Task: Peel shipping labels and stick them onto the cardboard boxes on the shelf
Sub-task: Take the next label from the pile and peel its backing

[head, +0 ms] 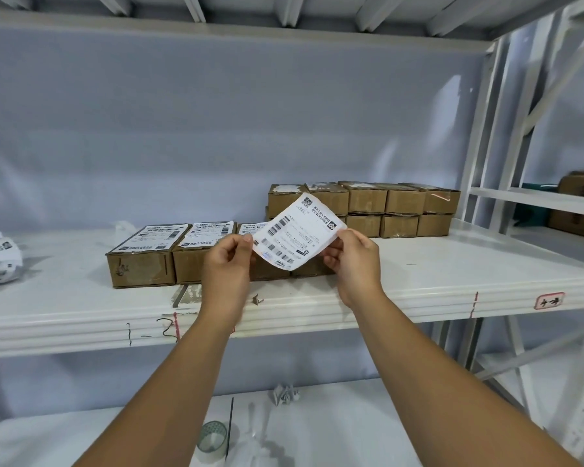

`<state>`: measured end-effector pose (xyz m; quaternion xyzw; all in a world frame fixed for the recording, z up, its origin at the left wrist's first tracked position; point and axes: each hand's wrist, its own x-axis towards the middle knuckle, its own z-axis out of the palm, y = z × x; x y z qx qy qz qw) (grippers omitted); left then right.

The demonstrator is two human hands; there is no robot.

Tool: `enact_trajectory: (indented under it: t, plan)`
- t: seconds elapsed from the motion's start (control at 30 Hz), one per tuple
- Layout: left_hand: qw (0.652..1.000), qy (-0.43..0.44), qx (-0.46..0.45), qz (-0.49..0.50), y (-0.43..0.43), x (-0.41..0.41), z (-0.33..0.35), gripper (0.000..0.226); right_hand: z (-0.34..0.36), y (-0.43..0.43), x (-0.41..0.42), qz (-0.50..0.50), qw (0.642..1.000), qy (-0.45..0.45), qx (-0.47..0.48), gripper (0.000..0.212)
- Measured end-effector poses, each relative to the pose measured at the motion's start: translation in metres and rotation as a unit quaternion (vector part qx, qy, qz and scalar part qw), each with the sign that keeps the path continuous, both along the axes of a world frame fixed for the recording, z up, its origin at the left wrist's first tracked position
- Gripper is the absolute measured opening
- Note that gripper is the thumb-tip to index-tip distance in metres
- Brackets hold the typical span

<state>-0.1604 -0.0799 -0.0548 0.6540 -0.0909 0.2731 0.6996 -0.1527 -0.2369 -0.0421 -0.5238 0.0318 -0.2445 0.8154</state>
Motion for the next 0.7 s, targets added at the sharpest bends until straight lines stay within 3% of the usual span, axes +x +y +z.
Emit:
enact_trajectory:
  t: [0.07,0.17,0.27,0.33,0.37,0.57,0.7]
  plan:
    - [0.993,-0.050,0.021,0.104,-0.003,-0.008,0.001,0.004,-0.002,0.000,0.000,-0.015,0.999,0.001,-0.039,0.022]
    - [0.945,-0.158,0.192,0.213,-0.014,-0.015,0.004,0.006,-0.003,0.000,-0.001,-0.033,0.998,-0.001,-0.061,0.025]
    - [0.850,-0.254,0.412,0.208,-0.033,-0.014,0.009,0.012,-0.001,0.002,-0.003,0.021,0.999,-0.024,-0.016,0.017]
    - [0.785,-0.251,0.520,0.226,-0.046,-0.014,0.013,0.016,0.001,0.003,-0.007,0.070,0.997,-0.044,0.007,0.013]
    - [0.769,-0.236,0.546,0.231,-0.051,-0.013,0.014,0.018,0.002,0.003,-0.009,0.091,0.995,-0.050,0.006,0.013]
    - [0.740,-0.226,0.570,0.277,-0.052,-0.006,0.020,0.019,0.000,0.001,-0.008,0.144,0.987,-0.059,-0.032,0.024]
    - [0.775,-0.219,0.528,0.269,-0.048,0.004,0.014,0.021,-0.002,-0.002,-0.004,0.170,0.983,-0.049,-0.053,0.027]
